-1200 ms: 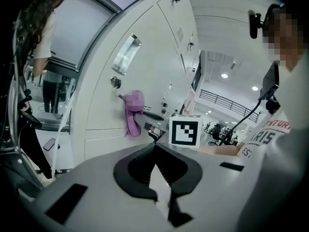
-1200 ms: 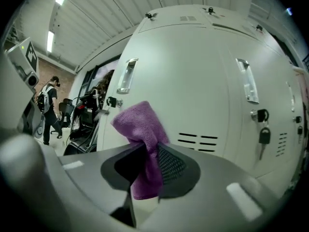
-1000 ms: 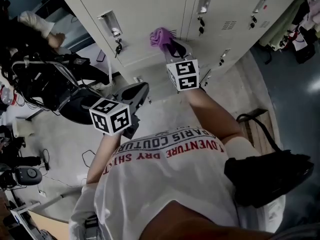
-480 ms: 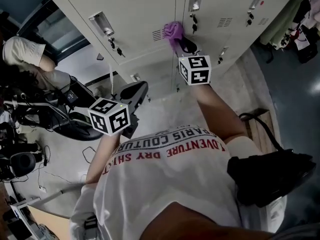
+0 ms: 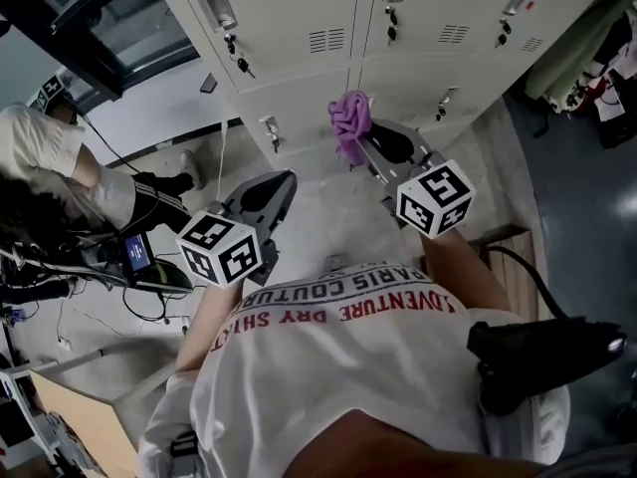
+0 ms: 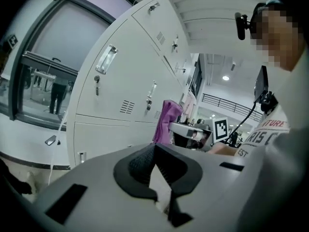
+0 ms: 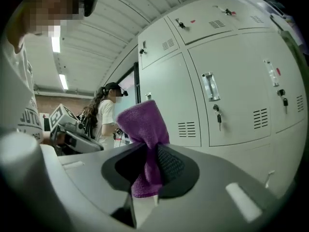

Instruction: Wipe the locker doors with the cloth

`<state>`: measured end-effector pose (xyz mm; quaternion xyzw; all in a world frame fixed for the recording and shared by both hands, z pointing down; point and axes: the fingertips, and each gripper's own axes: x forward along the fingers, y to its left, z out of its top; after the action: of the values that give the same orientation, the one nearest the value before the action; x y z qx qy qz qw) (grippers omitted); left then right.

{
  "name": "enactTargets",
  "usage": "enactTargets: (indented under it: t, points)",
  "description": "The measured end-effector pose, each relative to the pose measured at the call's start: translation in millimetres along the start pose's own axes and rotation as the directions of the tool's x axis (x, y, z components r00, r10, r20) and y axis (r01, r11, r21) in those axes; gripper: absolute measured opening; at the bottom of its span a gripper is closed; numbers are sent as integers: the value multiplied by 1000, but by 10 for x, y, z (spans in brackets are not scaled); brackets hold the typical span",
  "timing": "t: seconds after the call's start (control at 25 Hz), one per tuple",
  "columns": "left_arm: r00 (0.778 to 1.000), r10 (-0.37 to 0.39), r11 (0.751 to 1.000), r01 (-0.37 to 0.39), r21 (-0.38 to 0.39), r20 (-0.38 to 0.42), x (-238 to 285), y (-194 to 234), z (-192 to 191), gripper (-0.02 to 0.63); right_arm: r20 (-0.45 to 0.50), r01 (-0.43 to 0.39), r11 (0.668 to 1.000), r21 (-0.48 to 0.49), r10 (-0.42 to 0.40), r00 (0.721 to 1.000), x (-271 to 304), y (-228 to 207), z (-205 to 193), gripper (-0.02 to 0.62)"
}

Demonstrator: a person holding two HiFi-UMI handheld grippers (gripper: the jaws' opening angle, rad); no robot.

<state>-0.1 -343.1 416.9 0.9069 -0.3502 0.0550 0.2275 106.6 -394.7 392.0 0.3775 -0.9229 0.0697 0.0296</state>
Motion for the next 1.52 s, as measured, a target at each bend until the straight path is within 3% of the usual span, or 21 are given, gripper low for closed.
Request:
enactTargets:
  t: [0.16,0.36,0.56,0.72,1.0,1.16,1.32,1.52]
  points:
    - [999,-45,997,46,66,-22,-238,-430,-311,2,-5,-7,1000,22,7,1000,-609,497,-208,64]
    - [994,-97,984,104,147,-50,-993,-1115,-1087,2,43,-22,996,89,18,999,-1443,1508,-555,63]
    - [988,-145,983,150,103,-56,-1921,-1703,-1854,2,-3,-16,990,138,17,1000,-2188,2674,-1014,63]
    - [987,-160,980,160,116,-6,-2455,-2093,-1904,2,-10,2,989,150,-1,1000,-2598,3208,-1074,63]
    - [987,-159,974,152,167,32,-3001,-2867,-1920,2,31,-46,989,139,43,999,-3308,3837,-886,63]
    - [985,-169,974,162,155,30,-3286,-3604,-2250,2,35,-53,989,135,49,998,-4062,4228,-937,61]
    - [984,-181,977,180,117,-6,-3580,-4422,-2644,2,21,-42,981,191,39,999,-4903,4662,-1000,57]
    - [979,-200,973,204,110,-48,-4000,-5460,-2825,2,-10,-25,976,215,28,1000,-5850,5167,-831,58]
